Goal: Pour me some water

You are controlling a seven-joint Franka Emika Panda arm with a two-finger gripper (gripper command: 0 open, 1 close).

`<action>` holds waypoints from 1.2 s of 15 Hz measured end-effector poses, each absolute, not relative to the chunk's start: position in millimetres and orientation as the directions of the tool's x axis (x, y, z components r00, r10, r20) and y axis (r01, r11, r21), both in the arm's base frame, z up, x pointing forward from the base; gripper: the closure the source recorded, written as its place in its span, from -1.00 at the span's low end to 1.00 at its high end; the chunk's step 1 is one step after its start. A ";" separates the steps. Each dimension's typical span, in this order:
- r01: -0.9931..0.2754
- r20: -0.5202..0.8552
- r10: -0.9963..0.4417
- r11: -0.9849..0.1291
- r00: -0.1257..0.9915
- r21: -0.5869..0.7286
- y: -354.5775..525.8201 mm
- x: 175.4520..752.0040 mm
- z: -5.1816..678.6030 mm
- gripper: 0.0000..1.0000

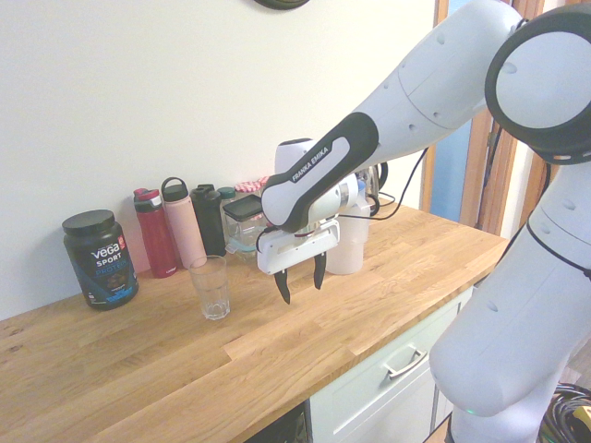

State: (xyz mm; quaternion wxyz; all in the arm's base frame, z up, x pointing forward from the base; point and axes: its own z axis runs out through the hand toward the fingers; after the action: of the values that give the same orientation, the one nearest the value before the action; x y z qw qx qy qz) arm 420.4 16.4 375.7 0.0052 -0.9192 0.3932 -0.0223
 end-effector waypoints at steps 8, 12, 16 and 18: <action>-0.755 0.121 -0.759 -0.650 0.640 -0.085 -25.3 426.3 493.7 -1.00; -0.783 0.158 -0.796 -0.604 0.584 -0.149 -83.7 403.3 553.2 -1.00; -0.813 0.157 -0.831 -0.555 0.534 -0.175 -129.6 383.0 563.8 -1.00; -0.824 0.149 -0.842 -0.539 0.519 -0.176 -147.5 380.2 559.2 -1.00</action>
State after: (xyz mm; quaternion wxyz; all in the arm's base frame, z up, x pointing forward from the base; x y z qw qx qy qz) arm 380.2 -147.5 559.2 0.0418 -0.8705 0.4783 -0.1083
